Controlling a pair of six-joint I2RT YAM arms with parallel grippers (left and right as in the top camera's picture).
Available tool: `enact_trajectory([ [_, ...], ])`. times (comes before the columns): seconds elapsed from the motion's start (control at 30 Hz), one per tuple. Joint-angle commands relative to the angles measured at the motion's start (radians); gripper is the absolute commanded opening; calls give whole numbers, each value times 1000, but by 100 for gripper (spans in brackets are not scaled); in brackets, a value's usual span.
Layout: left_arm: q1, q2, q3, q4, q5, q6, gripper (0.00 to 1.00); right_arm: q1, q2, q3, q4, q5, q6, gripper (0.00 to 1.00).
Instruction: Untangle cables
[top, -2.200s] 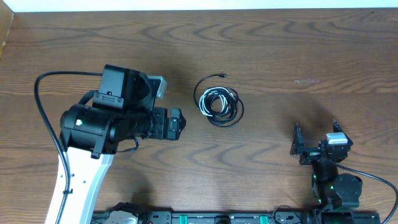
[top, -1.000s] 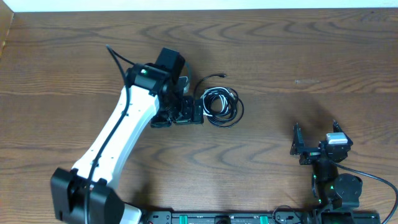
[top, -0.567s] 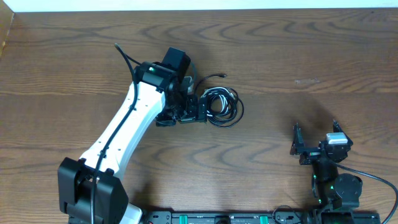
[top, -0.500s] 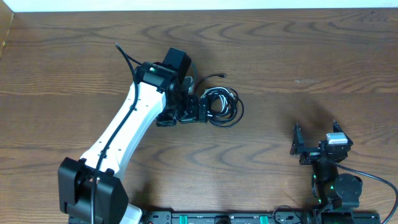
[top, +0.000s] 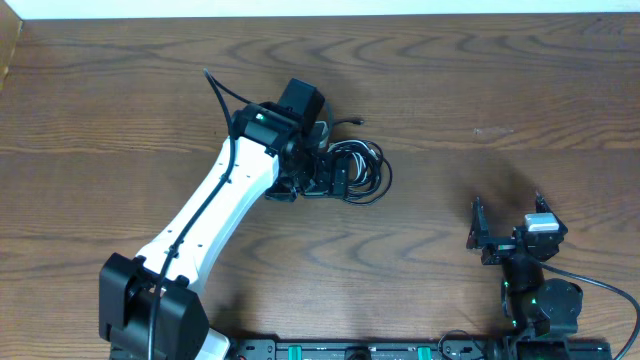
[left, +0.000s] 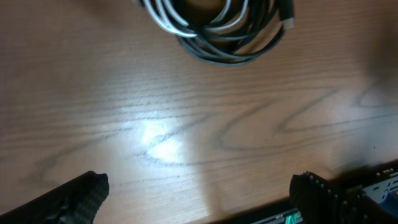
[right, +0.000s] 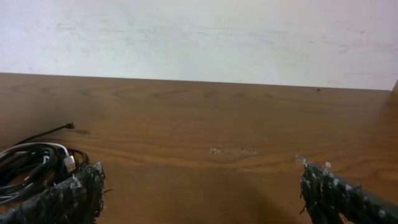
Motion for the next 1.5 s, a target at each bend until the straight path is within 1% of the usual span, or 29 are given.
enact_trajectory([
  [0.0, -9, 4, -1, 21, 8, 1, 98, 10, -6, -2, -3, -2, -11, 99],
  [0.9, -9, 4, -1, 21, 8, 1, 98, 10, -6, -2, -3, -2, -11, 99],
  [1.2, -9, 4, -1, 25, 8, -35, 98, 10, -6, -2, -3, -2, -11, 99],
  [1.33, -9, 4, -2, 33, 8, -78, 98, 10, -6, -2, -3, -2, -11, 99],
  [1.47, -12, 4, -18, 99, 7, -114, 98, 10, -6, -2, -3, -2, -11, 99],
])
